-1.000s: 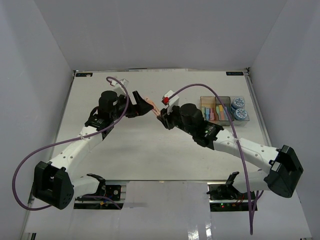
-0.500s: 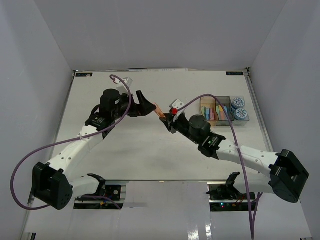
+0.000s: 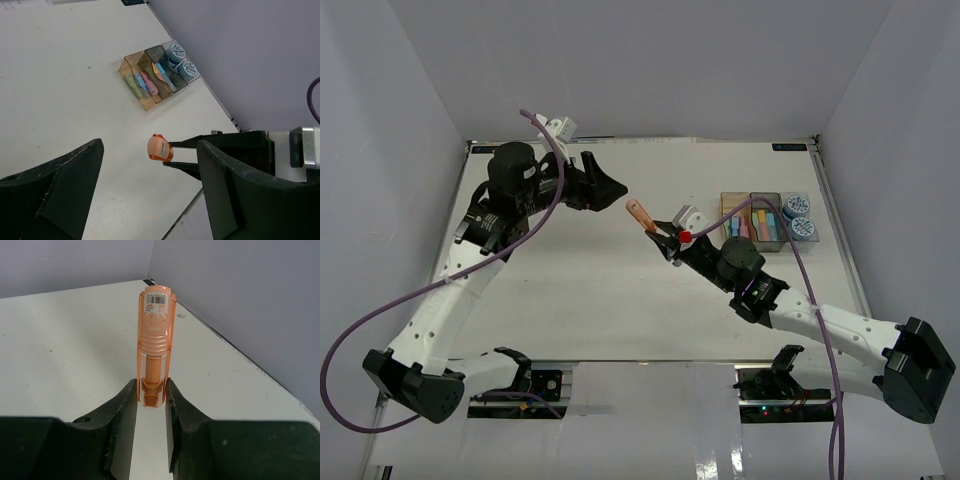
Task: Sort the stationery into containers
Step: Close the pen cap on the pen.
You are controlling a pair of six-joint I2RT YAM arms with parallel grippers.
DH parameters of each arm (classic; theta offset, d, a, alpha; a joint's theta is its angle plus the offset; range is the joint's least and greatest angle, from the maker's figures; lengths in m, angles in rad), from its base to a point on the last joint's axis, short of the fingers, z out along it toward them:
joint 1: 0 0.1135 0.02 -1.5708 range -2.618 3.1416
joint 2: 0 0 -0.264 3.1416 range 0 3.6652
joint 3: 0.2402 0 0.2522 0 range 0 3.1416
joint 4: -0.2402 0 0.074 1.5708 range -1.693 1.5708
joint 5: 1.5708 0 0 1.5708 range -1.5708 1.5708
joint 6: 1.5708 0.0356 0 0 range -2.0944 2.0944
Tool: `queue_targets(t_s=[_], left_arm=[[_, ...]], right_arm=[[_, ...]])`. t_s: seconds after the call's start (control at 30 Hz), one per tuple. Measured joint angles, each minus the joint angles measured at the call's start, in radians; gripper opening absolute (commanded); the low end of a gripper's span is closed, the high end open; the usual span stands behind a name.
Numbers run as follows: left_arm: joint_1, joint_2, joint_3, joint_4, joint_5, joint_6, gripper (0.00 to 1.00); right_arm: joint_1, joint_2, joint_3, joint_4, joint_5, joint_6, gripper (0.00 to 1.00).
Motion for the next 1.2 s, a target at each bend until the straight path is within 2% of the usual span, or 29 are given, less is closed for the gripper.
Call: queue_targets(t_s=[0.2, 0.3, 0.67, 0.87, 1.2], left_arm=[[0.0, 0.025, 0.109, -0.142, 0.087, 0.087, 0.72], [0.0, 0.06, 0.137, -0.196, 0.112, 0.114, 0.61], [0.0, 0.118, 0.141, -0.273, 0.148, 0.14, 0.45], [-0.001, 0.122, 0.141, -0.274, 0.177, 0.142, 0.22], [0.002, 0.122, 0.13, -0.257, 0.222, 0.141, 0.19]], right_arm=[[0.0, -0.009, 0.009, -0.034, -0.06, -0.061, 0.09], [0.0, -0.008, 0.036, -0.059, -0.088, -0.09, 0.08], [0.0, 0.029, 0.105, -0.087, -0.119, -0.152, 0.08], [0.0, 0.031, 0.106, -0.094, -0.122, -0.156, 0.08], [-0.001, 0.031, 0.134, -0.146, -0.129, -0.161, 0.08]])
